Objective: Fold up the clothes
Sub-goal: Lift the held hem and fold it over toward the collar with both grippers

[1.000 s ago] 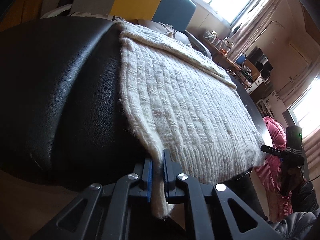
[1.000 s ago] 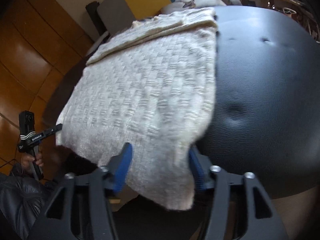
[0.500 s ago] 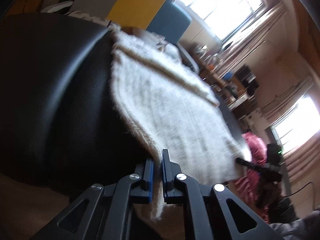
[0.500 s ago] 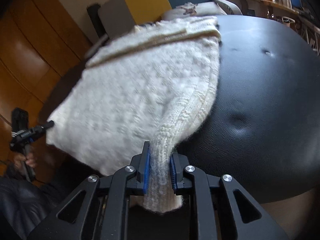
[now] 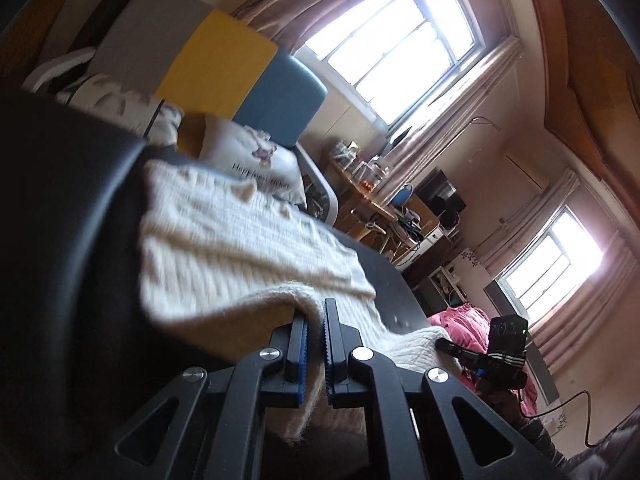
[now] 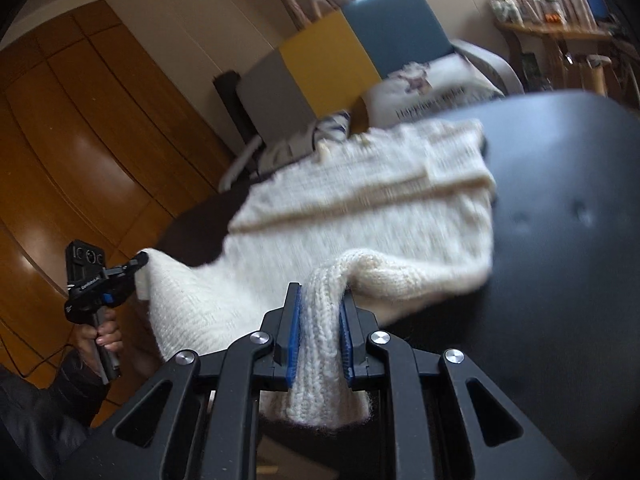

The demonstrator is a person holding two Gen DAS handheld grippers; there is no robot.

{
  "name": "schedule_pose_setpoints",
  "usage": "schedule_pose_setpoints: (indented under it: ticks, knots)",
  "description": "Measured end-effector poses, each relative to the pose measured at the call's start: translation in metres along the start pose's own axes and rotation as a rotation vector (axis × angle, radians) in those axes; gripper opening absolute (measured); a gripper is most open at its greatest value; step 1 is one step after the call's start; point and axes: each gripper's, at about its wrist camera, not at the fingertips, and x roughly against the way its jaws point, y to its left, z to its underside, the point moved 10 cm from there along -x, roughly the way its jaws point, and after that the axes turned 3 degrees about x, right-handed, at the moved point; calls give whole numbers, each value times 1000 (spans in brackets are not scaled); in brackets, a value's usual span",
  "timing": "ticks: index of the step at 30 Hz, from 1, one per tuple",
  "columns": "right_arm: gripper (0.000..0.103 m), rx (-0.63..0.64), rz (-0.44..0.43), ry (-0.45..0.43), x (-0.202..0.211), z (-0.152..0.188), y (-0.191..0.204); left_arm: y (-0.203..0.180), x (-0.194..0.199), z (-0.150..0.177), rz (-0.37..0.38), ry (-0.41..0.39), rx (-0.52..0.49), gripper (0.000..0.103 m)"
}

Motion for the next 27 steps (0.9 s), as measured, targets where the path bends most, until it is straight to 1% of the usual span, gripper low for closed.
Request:
schedule_pose_setpoints:
  ticks: [2, 6, 10, 12, 15, 19, 24, 25, 27]
  knots:
    - [18, 16, -2, -19, -8, -23, 1, -1, -9, -20, 2, -18, -12, 5]
    - [18, 37, 4, -55, -25, -74, -6, 6, -30, -62, -18, -45, -30, 5]
    - [18, 38, 22, -75, -45, -118, -24, 18, -48, -101, -31, -67, -36, 5]
    - [18, 27, 32, -72, -58, -133, -37, 32, -62, -120, -55, -68, -30, 5]
    - [18, 2, 58, -49, -82, -149, -62, 55, -87, -140, -91, -59, -4, 5]
    - [18, -30, 93, -17, -115, -168, -94, 86, -120, -154, -156, -39, 17, 5]
    - [18, -62, 130, 50, -152, -171, -129, 120, -155, -162, -210, -10, 53, 5]
    - [18, -83, 134, 62, -158, -170, -138, 127, -161, -162, -218, 2, 71, 5]
    - [19, -175, 112, 88, -170, -167, -155, 143, -174, -160, -230, 32, 110, 6]
